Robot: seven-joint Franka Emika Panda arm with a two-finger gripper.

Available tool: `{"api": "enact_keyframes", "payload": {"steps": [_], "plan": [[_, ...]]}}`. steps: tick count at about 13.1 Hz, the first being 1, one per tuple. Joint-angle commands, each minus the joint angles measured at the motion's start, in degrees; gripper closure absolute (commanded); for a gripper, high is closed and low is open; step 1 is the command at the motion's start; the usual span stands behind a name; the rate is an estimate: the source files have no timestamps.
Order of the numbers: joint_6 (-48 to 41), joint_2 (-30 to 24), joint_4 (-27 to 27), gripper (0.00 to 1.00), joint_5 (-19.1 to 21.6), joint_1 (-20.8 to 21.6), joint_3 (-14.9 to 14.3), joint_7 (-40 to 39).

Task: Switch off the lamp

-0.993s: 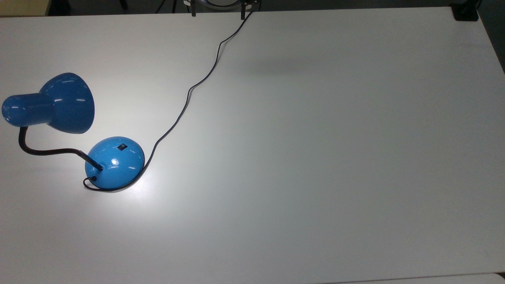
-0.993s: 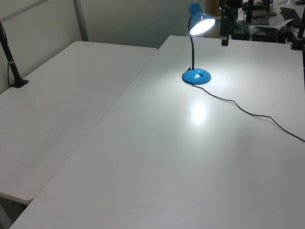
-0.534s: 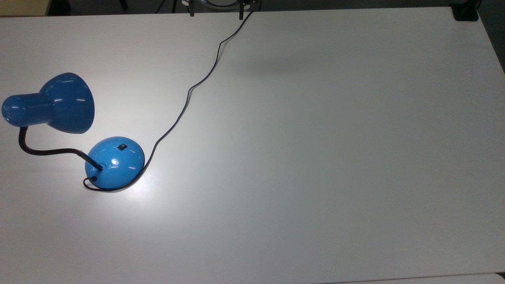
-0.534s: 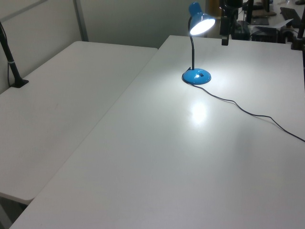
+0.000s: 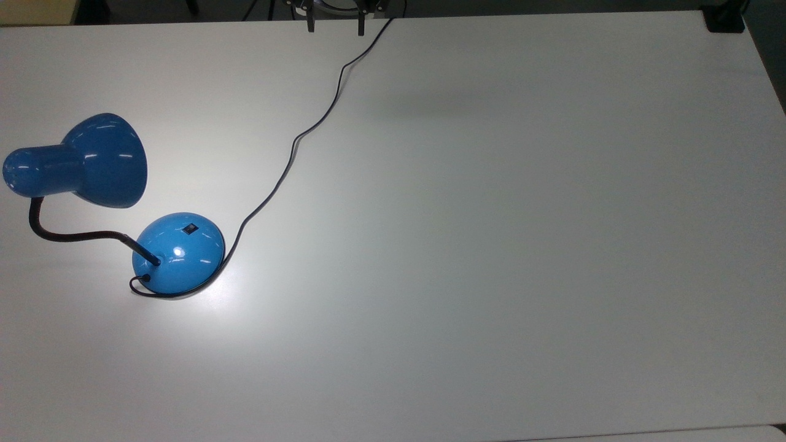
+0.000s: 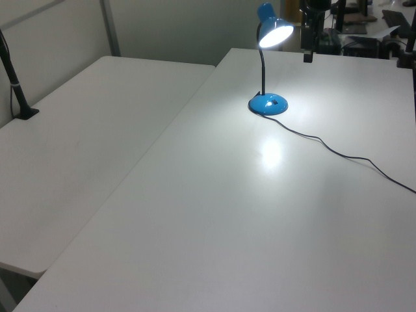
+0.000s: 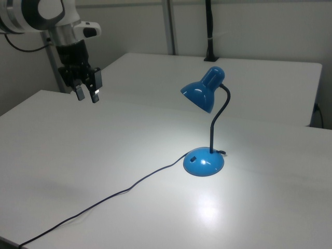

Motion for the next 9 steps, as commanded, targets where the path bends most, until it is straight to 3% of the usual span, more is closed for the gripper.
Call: {"api": "enact_keyframes", "payload": {"steps": [1, 9], "plan": [[-1.7, -0.6, 0.3, 1.0, 1.0, 0.2, -0.8, -2.6], [-0.9, 0.1, -0.2, 1.0, 1.1, -0.6, -1.0, -2.5]]}}
